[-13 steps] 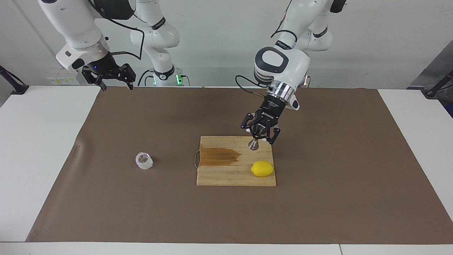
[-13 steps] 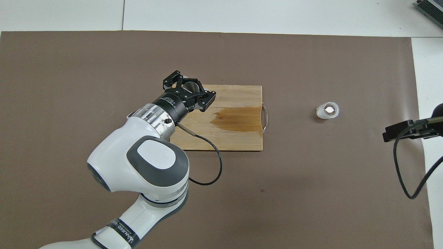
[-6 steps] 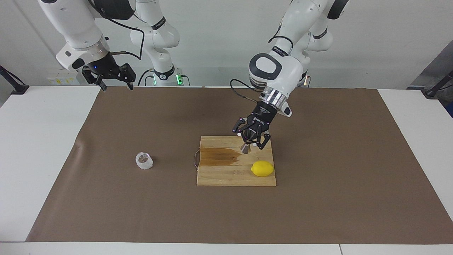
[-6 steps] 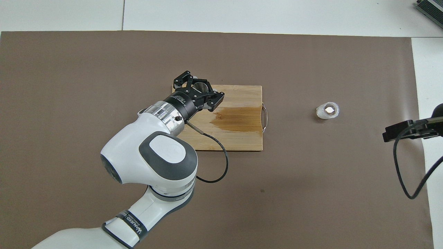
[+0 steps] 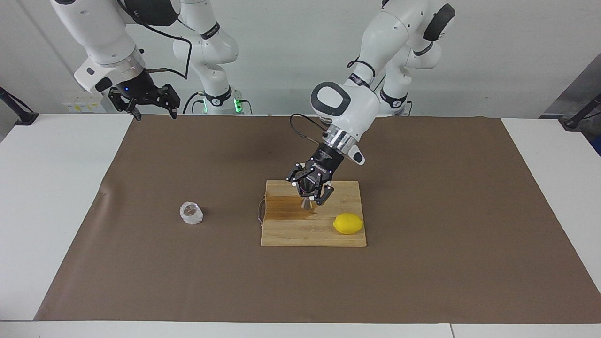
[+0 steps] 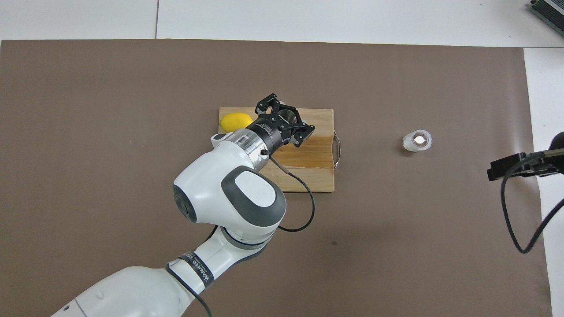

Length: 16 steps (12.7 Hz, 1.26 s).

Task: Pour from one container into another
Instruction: 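Lower the metal cup upright onto the board beside the lemon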

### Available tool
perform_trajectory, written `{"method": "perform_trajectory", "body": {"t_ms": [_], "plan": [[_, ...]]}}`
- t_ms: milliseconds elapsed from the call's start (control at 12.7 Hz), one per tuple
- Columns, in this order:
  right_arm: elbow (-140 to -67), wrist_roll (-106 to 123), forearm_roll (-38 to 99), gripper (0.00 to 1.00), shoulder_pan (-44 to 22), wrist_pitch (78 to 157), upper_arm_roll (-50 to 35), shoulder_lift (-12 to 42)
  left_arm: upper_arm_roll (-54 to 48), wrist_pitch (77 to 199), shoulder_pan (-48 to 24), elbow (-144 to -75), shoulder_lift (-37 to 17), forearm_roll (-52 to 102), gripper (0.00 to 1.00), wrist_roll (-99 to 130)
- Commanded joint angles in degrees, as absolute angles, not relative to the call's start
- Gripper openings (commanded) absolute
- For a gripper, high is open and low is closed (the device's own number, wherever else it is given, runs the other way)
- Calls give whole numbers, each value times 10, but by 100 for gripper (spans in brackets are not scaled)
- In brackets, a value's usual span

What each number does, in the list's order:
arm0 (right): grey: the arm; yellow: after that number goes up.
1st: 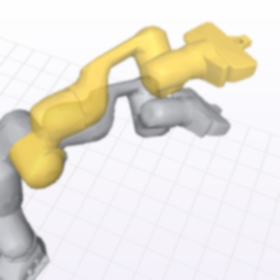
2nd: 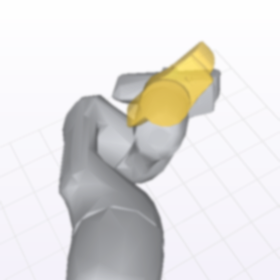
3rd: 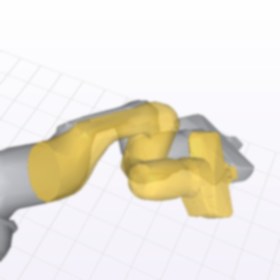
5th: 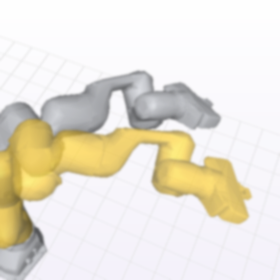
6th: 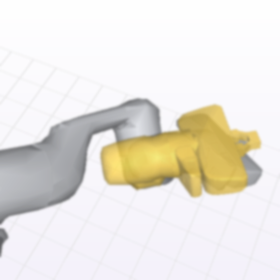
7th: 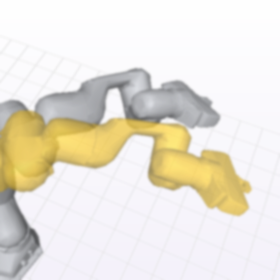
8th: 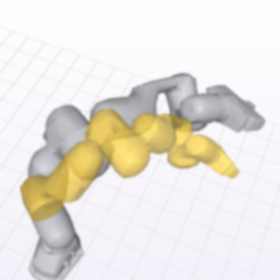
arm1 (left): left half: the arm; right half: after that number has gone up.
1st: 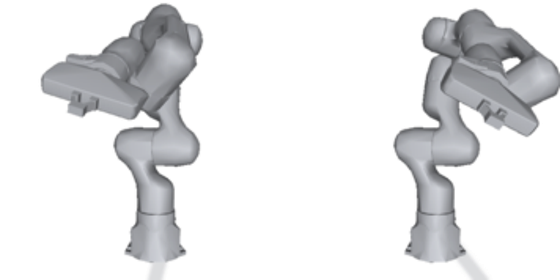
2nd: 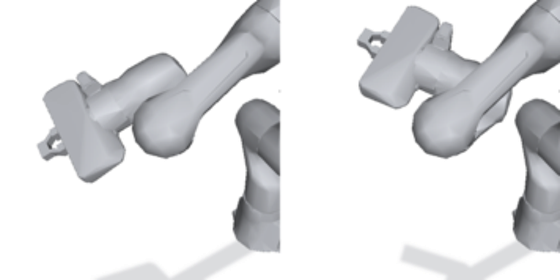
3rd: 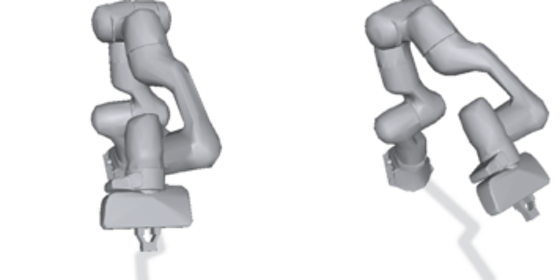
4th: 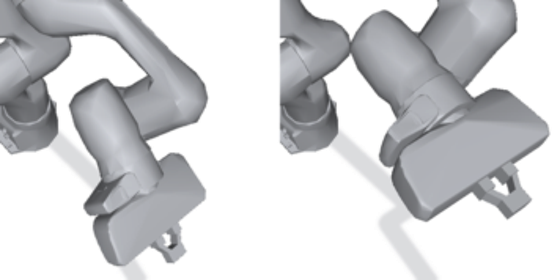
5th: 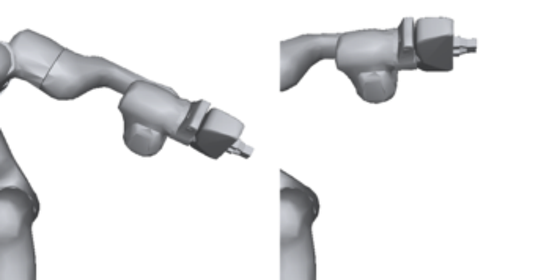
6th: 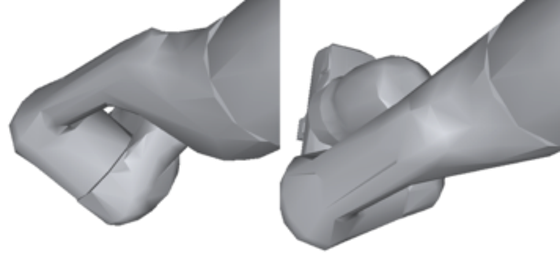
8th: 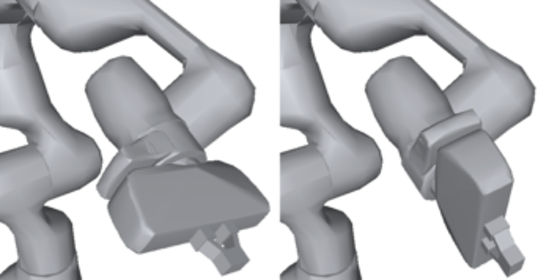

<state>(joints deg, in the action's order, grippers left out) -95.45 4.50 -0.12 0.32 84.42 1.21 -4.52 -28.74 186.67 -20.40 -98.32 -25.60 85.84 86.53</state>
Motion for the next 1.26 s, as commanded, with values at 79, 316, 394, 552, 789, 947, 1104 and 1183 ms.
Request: {"method": "perform_trajectory", "body": {"t_ms": [79,316,394,552,789,947,1104,1183], "plan": [[-950,38,11,100,8,842,11,-44,-286,1888,-227,-951,-297,848,1,861],[-950,38,11,100,8,842,11,-44,-287,1889,-233,-955,-307,849,4,862],[-950,38,11,100,8,842,11,-44,-287,1893,-236,-958,-310,849,5,862],[-950,38,11,100,8,842,11,-44,-287,1905,-237,-959,-316,850,5,862],[-950,38,11,100,8,842,11,-44,-287,1906,-244,-960,-320,850,5,862],[-950,38,11,100,8,842,11,-44,-287,1907,-245,-962,-322,850,7,862],[-950,38,11,100,8,842,11,-44,-287,1915,-247,-964,-323,851,8,862],[-950,38,11,100,8,842,11,-44,-287,1915,-247,-966,-323,853,11,862]]}}
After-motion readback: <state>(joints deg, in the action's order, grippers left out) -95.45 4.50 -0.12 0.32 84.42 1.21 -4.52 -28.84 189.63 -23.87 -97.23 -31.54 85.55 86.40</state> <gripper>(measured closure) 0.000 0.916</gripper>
